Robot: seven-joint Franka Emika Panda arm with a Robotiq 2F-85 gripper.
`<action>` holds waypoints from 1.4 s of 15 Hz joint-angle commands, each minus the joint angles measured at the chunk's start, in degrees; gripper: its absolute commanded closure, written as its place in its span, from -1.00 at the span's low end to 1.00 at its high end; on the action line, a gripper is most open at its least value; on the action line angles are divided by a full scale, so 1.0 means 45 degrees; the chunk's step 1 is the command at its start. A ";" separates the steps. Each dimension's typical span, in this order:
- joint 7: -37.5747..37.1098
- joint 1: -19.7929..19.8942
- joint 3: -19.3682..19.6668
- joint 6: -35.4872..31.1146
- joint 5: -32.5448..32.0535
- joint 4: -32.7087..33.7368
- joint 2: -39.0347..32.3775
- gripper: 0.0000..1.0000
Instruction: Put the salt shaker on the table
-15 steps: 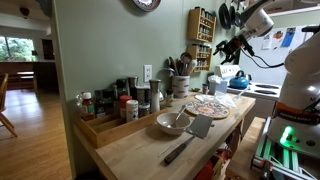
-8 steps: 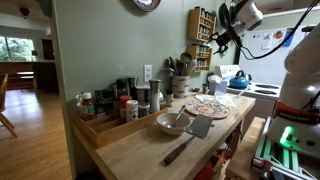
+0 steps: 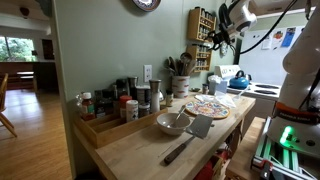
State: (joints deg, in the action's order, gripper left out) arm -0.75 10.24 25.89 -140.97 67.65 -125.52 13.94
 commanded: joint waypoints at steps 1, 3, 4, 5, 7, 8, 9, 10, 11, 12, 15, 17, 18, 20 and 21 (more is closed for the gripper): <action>0.0047 0.0479 -0.0622 -0.0544 0.1548 0.0884 -0.0949 -1.00; 0.0328 0.0544 -0.0977 -0.0862 0.1775 0.1227 -0.1305 -1.00; 0.0364 0.0564 -0.1151 -0.1090 0.1794 0.1392 -0.1485 -1.00; 0.0439 0.0578 -0.1293 -0.1423 0.1823 0.1506 -0.1637 -1.00; 0.0452 0.0611 -0.1502 -0.1843 0.1643 0.1690 -0.1897 -1.00; 0.0411 0.0630 -0.1576 -0.2044 0.1537 0.1753 -0.2031 -1.00; 0.0381 0.0648 -0.1620 -0.2164 0.1491 0.1814 -0.2125 -1.00; 0.0438 0.0661 -0.1656 -0.2290 0.1518 0.1884 -0.2242 -1.00; 0.0582 0.0670 -0.1688 -0.2384 0.1562 0.1934 -0.2330 -1.00; 0.0769 0.0671 -0.1724 -0.2581 0.1561 0.2005 -0.2446 -1.00; 0.1255 0.0400 -0.1480 -0.2743 0.1671 0.2153 -0.2700 -1.00; 0.1601 0.0389 -0.1497 -0.2836 0.1680 0.2190 -0.2815 -1.00; 0.1715 0.0371 -0.1522 -0.2948 0.1607 0.2161 -0.2802 -1.00; 0.1982 0.0359 -0.1524 -0.3093 0.1678 0.2249 -0.2871 -1.00; 0.2079 0.0356 -0.1516 -0.3139 0.1725 0.2293 -0.2892 -1.00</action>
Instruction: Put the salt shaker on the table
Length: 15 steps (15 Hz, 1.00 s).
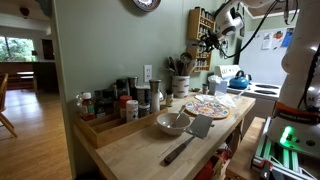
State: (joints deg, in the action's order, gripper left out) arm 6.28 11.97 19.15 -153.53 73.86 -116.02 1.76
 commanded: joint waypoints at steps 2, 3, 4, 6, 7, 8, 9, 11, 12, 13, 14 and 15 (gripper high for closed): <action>0.0661 -0.0025 -0.0014 -0.0354 0.0347 0.0238 -0.0210 -1.00; 0.0711 -0.0033 -0.0023 -0.0358 0.0337 0.0266 -0.0235 -1.00; 0.0733 -0.0048 -0.0040 -0.0393 0.0298 0.0270 -0.0262 -1.00; 0.0752 -0.0078 -0.0078 -0.0532 0.0259 0.0299 -0.0359 -1.00; 0.0705 -0.0083 -0.0088 -0.0641 0.0273 0.0333 -0.0427 -1.00; 0.0646 -0.0088 -0.0098 -0.0729 0.0273 0.0352 -0.0472 -1.00; 0.0667 -0.0097 -0.0116 -0.0835 0.0304 0.0367 -0.0500 -1.00; 0.0653 -0.0122 -0.0151 -0.0988 0.0299 0.0407 -0.0541 -1.00; 0.0635 -0.0123 -0.0172 -0.0988 0.0285 0.0440 -0.0568 -1.00; 0.0634 -0.0123 -0.0187 -0.0979 0.0285 0.0473 -0.0593 -1.00; 0.0623 -0.0122 -0.0198 -0.0974 0.0259 0.0498 -0.0621 -1.00; 0.0593 -0.0121 -0.0210 -0.0947 0.0190 0.0504 -0.0640 -1.00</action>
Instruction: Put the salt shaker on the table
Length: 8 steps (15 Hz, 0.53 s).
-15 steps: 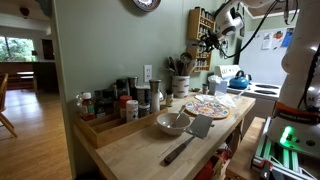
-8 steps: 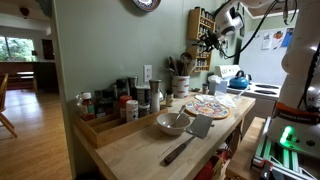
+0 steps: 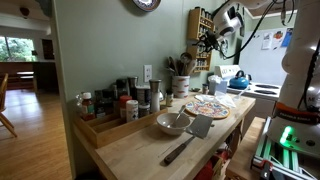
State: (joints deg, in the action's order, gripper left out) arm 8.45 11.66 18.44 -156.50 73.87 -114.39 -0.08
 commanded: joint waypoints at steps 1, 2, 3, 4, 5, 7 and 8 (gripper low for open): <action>0.0079 -0.0051 -0.0064 -0.0303 0.0134 0.0151 -0.0262 -1.00; -0.0046 -0.0044 -0.0067 -0.0343 -0.0051 0.0113 -0.0291 -1.00; -0.0192 -0.0035 -0.0060 -0.0379 -0.0263 0.0059 -0.0312 -1.00; -0.0445 -0.0018 -0.0040 -0.0417 -0.0664 -0.0069 -0.0288 -1.00; -0.0760 0.0006 -0.0013 -0.0390 -0.1091 -0.0192 -0.0240 -1.00; -0.1486 0.0349 -0.0258 -0.0213 -0.2183 -0.0446 -0.0036 -1.00; -0.1847 0.0390 -0.0262 -0.0117 -0.2708 -0.0528 0.0054 -1.00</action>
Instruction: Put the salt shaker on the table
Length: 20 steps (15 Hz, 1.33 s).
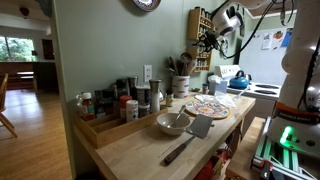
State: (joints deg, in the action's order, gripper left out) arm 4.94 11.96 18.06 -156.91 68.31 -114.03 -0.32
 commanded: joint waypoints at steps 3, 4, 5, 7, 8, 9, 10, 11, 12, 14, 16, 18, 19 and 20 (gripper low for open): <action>-0.2176 0.0408 -0.0154 0.0284 -0.3038 -0.0789 0.0359 -1.00; -0.2503 0.0425 -0.0149 0.0335 -0.3480 -0.0829 0.0414 -1.00; -0.2812 0.0453 -0.0139 0.0459 -0.3886 -0.0858 0.0476 -1.00; -0.3336 0.0511 -0.0123 0.0679 -0.4595 -0.0868 0.0579 -1.00; -0.3541 0.0539 -0.0119 0.0773 -0.4872 -0.0863 0.0626 -1.00; -0.3736 0.0572 -0.0110 0.0907 -0.5151 -0.0868 0.0680 -1.00; -0.3903 0.0599 -0.0110 0.1008 -0.5380 -0.0902 0.0748 -1.00; -0.4037 0.0624 -0.0106 0.1089 -0.5587 -0.0922 0.0797 -1.00; -0.4162 0.0648 -0.0102 0.1161 -0.5770 -0.0943 0.0843 -1.00; -0.4379 0.0710 -0.0082 0.1394 -0.6109 -0.1007 0.0964 -1.00; -0.4522 0.0791 -0.0071 0.1612 -0.6412 -0.1068 0.1058 -1.00; -0.4591 0.0835 -0.0075 0.1754 -0.6584 -0.1075 0.1127 -1.00; -0.4548 0.0834 -0.0075 0.1793 -0.6550 -0.1074 0.1182 -1.00; -0.4394 0.0817 -0.0075 0.1707 -0.6406 -0.1095 0.1250 -1.00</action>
State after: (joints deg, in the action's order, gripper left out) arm -14.33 15.01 17.99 -150.48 40.99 -116.47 3.96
